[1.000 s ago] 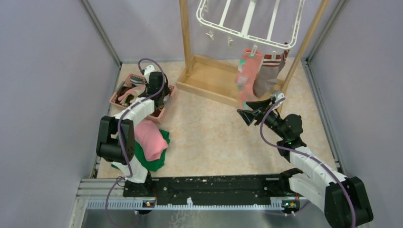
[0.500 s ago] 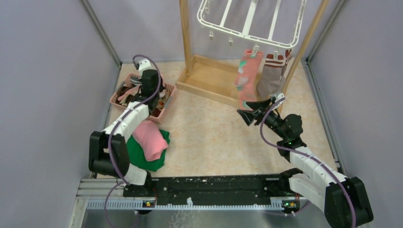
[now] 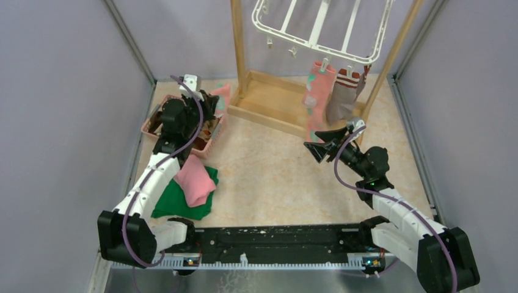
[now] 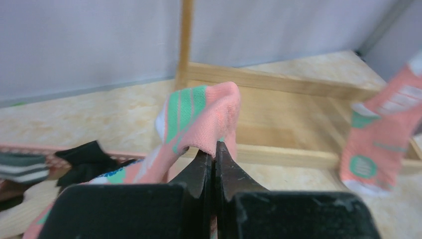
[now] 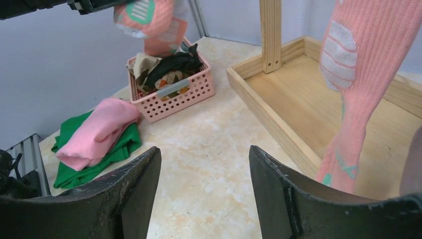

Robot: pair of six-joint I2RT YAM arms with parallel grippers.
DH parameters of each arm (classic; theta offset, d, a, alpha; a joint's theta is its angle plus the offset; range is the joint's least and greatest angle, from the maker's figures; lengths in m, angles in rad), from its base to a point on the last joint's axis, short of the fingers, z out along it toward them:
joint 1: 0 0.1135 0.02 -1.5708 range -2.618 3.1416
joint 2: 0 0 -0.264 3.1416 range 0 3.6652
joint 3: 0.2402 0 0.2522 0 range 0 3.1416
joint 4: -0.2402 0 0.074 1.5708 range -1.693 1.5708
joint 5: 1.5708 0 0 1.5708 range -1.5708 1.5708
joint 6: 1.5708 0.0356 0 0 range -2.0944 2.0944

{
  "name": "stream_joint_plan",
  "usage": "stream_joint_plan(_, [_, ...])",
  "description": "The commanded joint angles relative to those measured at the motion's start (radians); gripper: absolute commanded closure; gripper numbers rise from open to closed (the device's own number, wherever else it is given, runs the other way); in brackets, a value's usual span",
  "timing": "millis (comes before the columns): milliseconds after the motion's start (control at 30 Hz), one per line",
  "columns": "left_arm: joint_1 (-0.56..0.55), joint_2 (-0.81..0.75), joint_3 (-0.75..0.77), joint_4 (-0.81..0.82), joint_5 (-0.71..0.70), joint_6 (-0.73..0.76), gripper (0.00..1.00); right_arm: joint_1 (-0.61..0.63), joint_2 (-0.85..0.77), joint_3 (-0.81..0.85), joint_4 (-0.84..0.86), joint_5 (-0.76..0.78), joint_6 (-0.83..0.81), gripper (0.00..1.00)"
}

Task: Clip the socks to the hanger
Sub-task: Pick up the sock from the bin.

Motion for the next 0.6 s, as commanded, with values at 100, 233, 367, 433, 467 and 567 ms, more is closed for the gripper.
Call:
stream_joint_plan(100, [-0.002, -0.123, -0.041, 0.128, 0.375, 0.046, 1.0, 0.006, 0.013, 0.02, 0.084, -0.06, 0.022, 0.35])
stream_joint_plan(233, [-0.006, -0.147, -0.052, 0.232, 0.619, -0.043, 1.0, 0.01, 0.034, 0.02, 0.126, -0.09, 0.041, 0.35])
stream_joint_plan(367, [-0.014, -0.118, -0.067, 0.425, 0.852, -0.244, 1.0, 0.062, 0.064, 0.043, 0.133, -0.127, 0.004, 0.35])
stream_joint_plan(433, [-0.018, -0.103, -0.077, 0.526, 0.88, -0.374, 1.0, 0.107, 0.076, 0.053, 0.132, -0.119, -0.055, 0.34])
stream_joint_plan(467, [-0.021, -0.093, -0.083, 0.581, 0.892, -0.442, 1.0, 0.129, 0.078, 0.053, 0.131, -0.101, -0.093, 0.33])
stream_joint_plan(567, [-0.045, -0.048, -0.091, 0.752, 0.938, -0.619, 1.0, 0.197, 0.075, 0.029, 0.183, -0.048, -0.245, 0.28])
